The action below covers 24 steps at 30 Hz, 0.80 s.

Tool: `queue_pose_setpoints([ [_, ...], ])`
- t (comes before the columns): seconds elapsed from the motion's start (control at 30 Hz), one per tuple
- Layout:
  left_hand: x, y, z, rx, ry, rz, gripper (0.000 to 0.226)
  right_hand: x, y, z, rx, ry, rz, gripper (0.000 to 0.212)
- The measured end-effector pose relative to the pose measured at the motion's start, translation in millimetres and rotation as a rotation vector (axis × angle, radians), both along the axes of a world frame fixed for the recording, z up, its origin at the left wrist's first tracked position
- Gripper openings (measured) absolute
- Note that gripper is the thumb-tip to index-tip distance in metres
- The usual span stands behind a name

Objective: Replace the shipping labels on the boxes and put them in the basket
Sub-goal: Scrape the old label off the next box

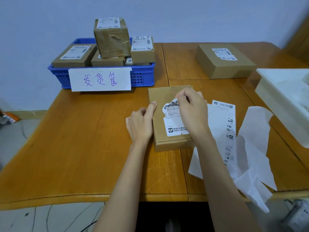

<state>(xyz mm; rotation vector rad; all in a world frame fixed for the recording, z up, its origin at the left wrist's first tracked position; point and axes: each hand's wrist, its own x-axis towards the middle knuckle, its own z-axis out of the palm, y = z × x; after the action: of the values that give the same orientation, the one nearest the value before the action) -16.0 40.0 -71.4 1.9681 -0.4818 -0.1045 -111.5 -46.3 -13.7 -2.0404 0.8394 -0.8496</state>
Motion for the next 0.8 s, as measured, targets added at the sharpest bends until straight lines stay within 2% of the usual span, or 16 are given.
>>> queue_pose_setpoints([
  [0.1, 0, 0, -1, -0.005, -0.008, 0.0, 0.071, -2, 3, 0, 0.003, -0.045, -0.013, 0.027],
  [0.23, 1, 0, -4, -0.01, 0.009, 0.005, 0.068, -2, 9, -5, -0.106, -0.144, -0.054, 0.016],
  [0.3, 2, 0, -5, -0.007, 0.002, 0.001, 0.07, -3, 10, -8, -0.157, -0.145, -0.057, 0.02],
  [0.37, 3, 0, -6, -0.004, 0.001, -0.005, 0.071, -5, 10, -11, -0.173, -0.158, -0.055, 0.029],
  [0.47, 3, 0, -6, -0.005, 0.004, -0.008, 0.073, -7, 8, -9, -0.16, -0.189, -0.007, 0.069],
  [0.53, 4, 1, -7, 0.003, -0.002, -0.008, 0.075, -7, 7, -8, -0.23, -0.102, 0.026, 0.076],
  [0.6, 4, 1, -6, 0.008, -0.002, -0.013, 0.073, -5, 6, -9, -0.339, 0.024, 0.08, 0.067],
  [0.67, 4, 0, -5, 0.01, 0.001, -0.017, 0.07, -3, 6, -12, -0.389, 0.08, 0.107, 0.042],
  [0.73, 3, 0, -5, 0.014, -0.002, -0.01, 0.068, -3, 7, -15, -0.378, 0.043, 0.059, 0.021],
  [0.8, 2, 0, -5, 0.008, 0.003, 0.002, 0.067, -5, 7, -16, -0.319, -0.034, 0.006, 0.018],
])
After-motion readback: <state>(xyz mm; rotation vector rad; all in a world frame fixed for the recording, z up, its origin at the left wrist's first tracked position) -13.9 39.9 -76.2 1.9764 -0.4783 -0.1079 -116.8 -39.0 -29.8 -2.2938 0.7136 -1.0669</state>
